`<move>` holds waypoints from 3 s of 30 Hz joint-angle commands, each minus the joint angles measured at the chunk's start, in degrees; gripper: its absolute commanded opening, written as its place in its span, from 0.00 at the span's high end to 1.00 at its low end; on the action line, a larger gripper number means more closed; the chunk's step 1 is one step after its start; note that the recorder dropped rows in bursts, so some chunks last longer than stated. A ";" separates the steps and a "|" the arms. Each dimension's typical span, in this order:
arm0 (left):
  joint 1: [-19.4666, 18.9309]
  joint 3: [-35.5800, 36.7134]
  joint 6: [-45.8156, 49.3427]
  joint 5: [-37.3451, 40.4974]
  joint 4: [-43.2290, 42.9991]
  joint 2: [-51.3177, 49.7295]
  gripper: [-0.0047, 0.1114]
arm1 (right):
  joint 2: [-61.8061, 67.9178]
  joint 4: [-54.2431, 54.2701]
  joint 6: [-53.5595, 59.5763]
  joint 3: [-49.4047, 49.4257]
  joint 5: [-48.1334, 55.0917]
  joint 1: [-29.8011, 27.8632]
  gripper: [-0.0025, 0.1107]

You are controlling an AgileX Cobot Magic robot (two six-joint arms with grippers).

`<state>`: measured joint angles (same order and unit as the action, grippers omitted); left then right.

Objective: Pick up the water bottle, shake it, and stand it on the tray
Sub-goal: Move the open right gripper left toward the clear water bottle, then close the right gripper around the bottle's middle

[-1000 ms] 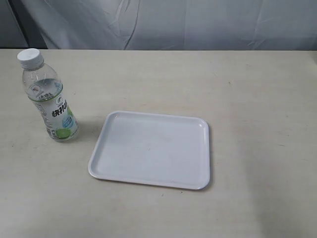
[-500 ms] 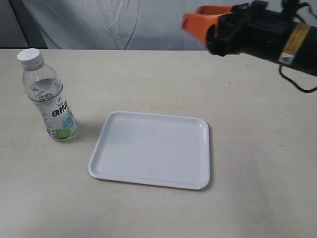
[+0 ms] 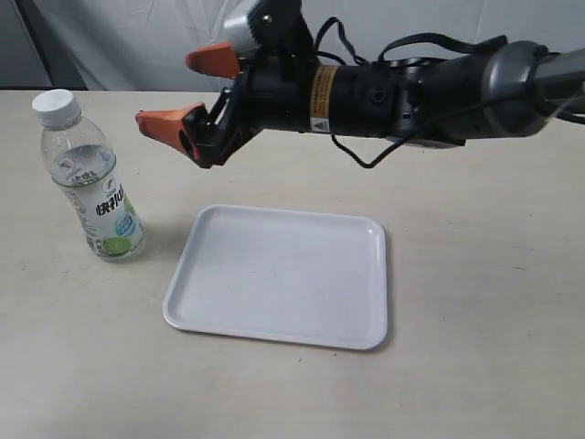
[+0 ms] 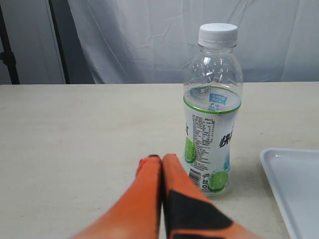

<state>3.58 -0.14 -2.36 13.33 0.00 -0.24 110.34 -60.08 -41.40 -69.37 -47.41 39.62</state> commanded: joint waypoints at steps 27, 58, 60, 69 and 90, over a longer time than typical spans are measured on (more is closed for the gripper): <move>-0.03 0.14 -0.12 -0.06 0.00 0.24 0.96 | 19.32 8.37 0.96 -22.43 4.70 11.87 0.06; -0.03 0.14 -0.12 -0.06 0.00 0.24 0.96 | 30.10 11.28 0.99 -30.31 11.33 14.46 0.06; -0.03 0.14 -0.12 -0.06 0.00 0.24 0.96 | 30.10 11.90 0.88 -30.31 11.34 14.72 0.06; -0.03 0.14 -0.12 -0.06 0.00 0.24 0.96 | 30.10 12.14 0.88 -30.31 11.34 14.77 0.06; -0.03 0.14 -0.12 -0.06 0.00 0.24 0.96 | 30.10 17.15 0.75 -30.31 14.26 14.77 0.20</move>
<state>3.58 -0.14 -2.36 13.33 0.00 -0.24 140.56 -43.26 -40.78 -99.42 -33.57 54.40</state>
